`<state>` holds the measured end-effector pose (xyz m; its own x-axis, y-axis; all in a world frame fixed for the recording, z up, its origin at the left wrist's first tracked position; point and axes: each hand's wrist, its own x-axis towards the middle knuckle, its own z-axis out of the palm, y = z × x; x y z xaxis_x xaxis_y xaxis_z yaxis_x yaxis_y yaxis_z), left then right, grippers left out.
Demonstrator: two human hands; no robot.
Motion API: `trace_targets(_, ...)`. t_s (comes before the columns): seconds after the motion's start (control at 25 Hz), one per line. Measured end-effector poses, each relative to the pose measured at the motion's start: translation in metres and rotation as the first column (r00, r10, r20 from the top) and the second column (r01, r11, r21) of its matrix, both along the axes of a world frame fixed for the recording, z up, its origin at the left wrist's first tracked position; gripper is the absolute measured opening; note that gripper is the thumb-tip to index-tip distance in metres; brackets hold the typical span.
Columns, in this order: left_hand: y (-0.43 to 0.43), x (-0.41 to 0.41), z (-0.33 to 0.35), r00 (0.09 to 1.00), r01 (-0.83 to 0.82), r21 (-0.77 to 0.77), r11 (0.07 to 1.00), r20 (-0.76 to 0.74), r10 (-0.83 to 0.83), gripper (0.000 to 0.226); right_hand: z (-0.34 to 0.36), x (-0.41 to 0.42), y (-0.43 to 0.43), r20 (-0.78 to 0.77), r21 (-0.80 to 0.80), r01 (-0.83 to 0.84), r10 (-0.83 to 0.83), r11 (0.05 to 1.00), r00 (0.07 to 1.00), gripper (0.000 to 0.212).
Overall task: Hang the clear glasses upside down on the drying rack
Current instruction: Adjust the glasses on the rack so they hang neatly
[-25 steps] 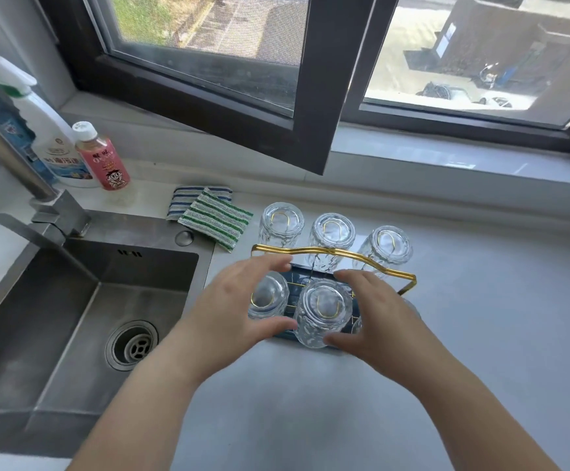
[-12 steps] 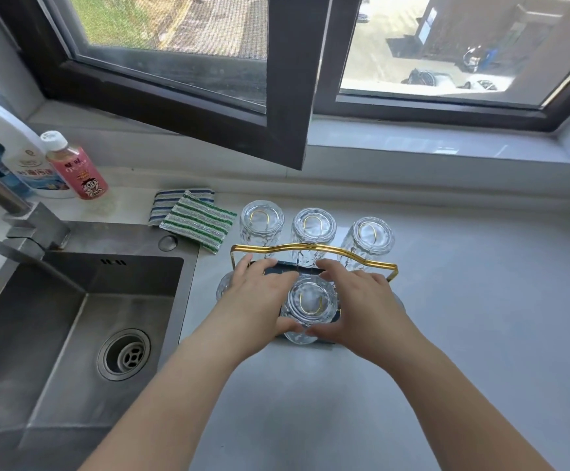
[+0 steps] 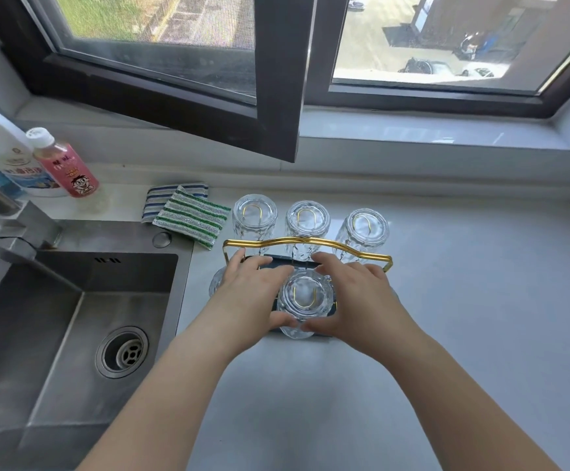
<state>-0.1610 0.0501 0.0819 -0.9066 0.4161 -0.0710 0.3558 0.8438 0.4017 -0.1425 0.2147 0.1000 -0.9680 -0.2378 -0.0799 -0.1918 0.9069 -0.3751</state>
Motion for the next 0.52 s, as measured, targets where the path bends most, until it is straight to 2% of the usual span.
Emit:
trace_targets(0.12,0.0,0.004,0.004,0.999,0.03,-0.014,0.999,-0.012,-0.03,0.077,0.007,0.006,0.019,-0.015,-0.06,0.007,-0.008,0.998,1.0,0.089)
trace_targets(0.24,0.008,0.014,0.009,0.995,0.068,0.154,0.986,-0.084,-0.055,0.077,0.013,0.022,0.061,0.017,-0.262,0.13,-0.13,0.956,0.991,0.08)
trace_targets(0.32,0.027,0.022,0.015,0.99,0.13,0.245,0.961,-0.091,-0.11,0.075,0.006,0.034,0.082,0.079,-0.315,0.205,-0.189,0.927,0.979,0.081)
trace_targets(0.4,0.053,0.024,0.018,0.98,0.197,0.217,0.956,-0.079,-0.184,0.075,-0.008,0.042,0.091,0.144,-0.347,0.257,-0.22,0.902,0.965,0.087)
trace_targets(0.52,0.081,0.013,0.017,0.973,0.228,0.052,0.972,-0.032,-0.227,0.078,-0.025,0.045,0.087,0.207,-0.437,0.296,-0.225,0.849,0.952,0.092)
